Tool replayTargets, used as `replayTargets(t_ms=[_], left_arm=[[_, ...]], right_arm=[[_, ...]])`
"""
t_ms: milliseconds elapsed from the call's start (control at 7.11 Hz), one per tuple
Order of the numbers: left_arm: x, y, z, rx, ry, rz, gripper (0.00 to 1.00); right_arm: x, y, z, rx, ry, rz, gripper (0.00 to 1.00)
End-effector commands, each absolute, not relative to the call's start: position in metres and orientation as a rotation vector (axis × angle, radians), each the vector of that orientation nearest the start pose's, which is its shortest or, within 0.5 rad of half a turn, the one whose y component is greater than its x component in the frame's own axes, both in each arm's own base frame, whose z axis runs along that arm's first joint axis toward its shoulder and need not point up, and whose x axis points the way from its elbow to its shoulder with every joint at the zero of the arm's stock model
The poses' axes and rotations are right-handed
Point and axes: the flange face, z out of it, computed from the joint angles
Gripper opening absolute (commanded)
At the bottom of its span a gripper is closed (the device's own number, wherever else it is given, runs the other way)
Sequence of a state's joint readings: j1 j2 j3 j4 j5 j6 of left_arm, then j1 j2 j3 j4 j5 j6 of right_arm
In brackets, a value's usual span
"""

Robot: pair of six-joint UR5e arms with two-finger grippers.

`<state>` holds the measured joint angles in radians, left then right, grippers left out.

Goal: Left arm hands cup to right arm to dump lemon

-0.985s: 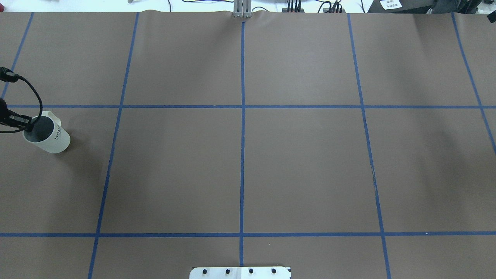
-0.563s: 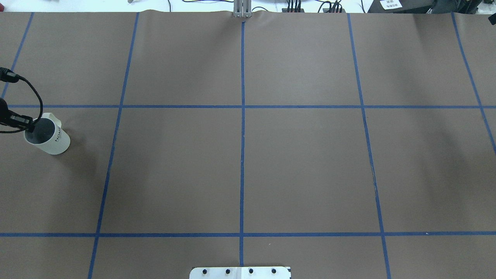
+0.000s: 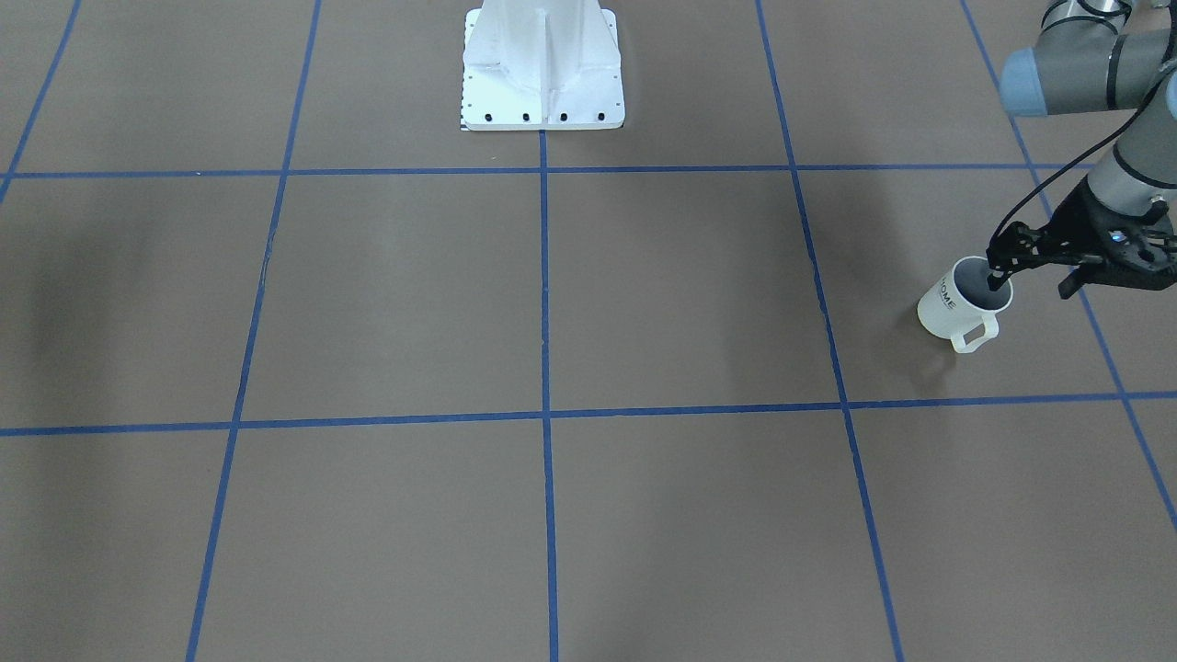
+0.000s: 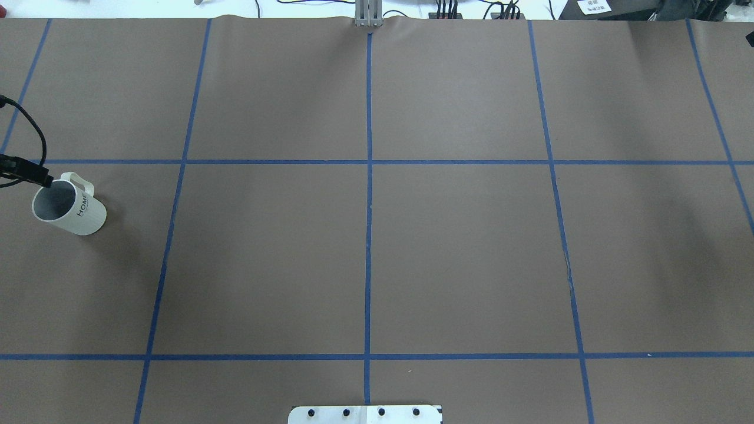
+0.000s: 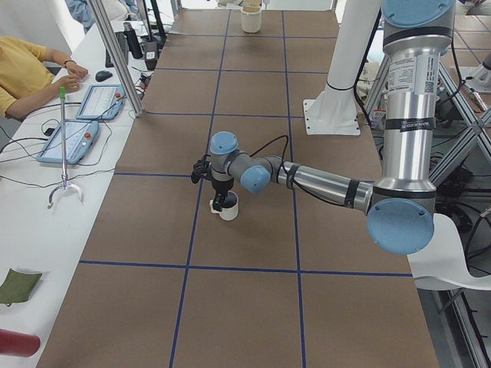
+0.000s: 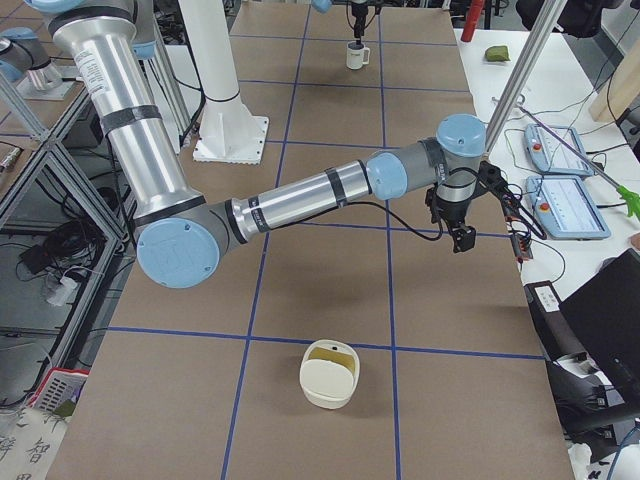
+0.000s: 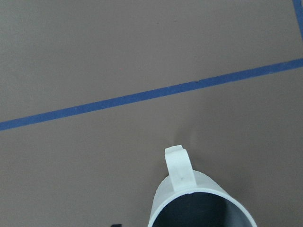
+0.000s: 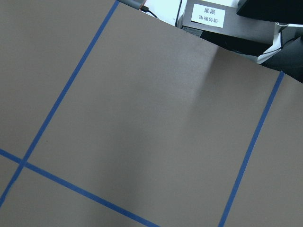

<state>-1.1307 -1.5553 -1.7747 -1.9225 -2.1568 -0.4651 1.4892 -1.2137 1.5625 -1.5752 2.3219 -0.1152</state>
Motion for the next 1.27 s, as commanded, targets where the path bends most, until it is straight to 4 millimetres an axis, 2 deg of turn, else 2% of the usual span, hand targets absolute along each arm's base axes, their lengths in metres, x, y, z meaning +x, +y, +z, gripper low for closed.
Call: replayTargets(t_ms=[0,141,281,422,563,703,844,985,1125], left_arm=[[0.059,-0.503,0.551,0.249,0.685,0.212,1.0],[0.008,-0.502,0.562,0.253,0.652,0.254,1.0],[-0.044,-0.494,0.574,0.234,0.636,0.299,1.0],[-0.074,-0.482,0.584,0.227,0.656,0.319,1.0],[-0.079,-0.469,0.592,0.22,0.664,0.317,1.0],[-0.077,-0.465,0.632,0.14,0.673,0.297,1.0],[-0.079,-0.467,0.633,0.145,0.677,0.294,1.0],[-0.076,-0.464,0.64,0.115,0.717,0.266,1.0],[-0.074,-0.466,0.642,0.112,0.742,0.262,1.0]], right_arm=[[0.015,-0.64,0.491,0.285,-0.741,-0.291,1.0],[0.015,-0.635,0.504,0.265,-0.737,-0.284,1.0],[0.019,-0.625,0.529,0.23,-0.695,-0.267,1.0],[0.021,-0.612,0.56,0.177,-0.692,-0.247,1.0],[0.021,-0.609,0.576,0.139,-0.696,-0.234,1.0],[0.021,-0.604,0.588,0.055,-0.704,-0.204,1.0],[0.021,-0.6,0.587,-0.035,-0.706,-0.171,1.0],[0.026,-0.594,0.59,-0.032,-0.695,-0.167,1.0],[0.037,-0.579,0.586,-0.012,-0.707,-0.152,1.0]])
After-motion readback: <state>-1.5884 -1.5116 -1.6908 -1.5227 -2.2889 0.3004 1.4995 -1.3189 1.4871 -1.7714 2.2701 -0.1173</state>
